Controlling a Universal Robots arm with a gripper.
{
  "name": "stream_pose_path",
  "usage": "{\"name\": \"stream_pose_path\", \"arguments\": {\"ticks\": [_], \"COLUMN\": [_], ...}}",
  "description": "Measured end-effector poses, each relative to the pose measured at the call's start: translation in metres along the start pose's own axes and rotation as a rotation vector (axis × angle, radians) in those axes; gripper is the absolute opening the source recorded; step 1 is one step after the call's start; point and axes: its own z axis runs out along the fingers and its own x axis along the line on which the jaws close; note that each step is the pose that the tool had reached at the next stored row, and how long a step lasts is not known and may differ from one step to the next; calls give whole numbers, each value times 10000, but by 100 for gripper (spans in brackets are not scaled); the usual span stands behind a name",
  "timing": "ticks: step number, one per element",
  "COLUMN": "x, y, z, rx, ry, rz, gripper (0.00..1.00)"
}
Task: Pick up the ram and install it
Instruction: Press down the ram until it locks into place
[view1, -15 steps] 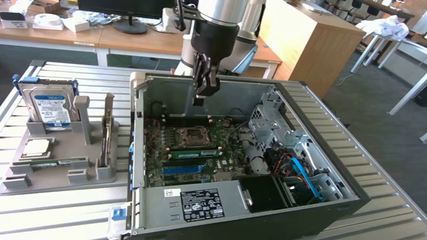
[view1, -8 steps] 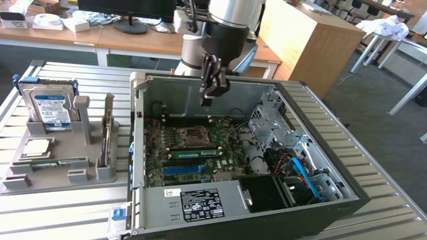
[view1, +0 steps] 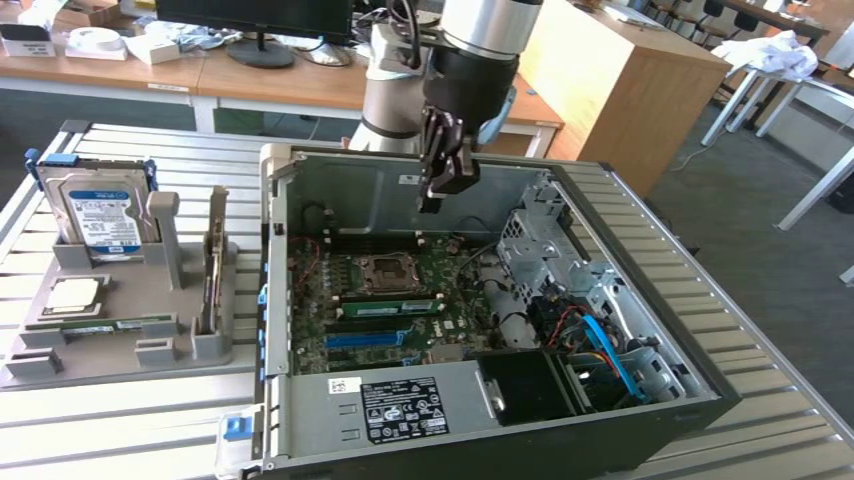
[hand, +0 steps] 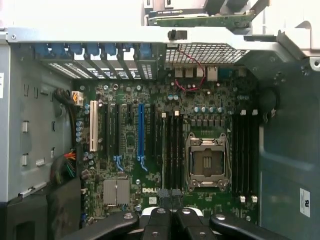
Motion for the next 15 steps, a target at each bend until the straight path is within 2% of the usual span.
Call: {"name": "stream_pose_path", "arguments": {"ticks": [3,12,15], "x": [-1,-1,0], "y": [0,-5,-6], "z": [4,162,178], "rx": [1,0,-1], "ry": [-4,-1,1], "rz": [1,1,1], "gripper": [10,10,10]}}
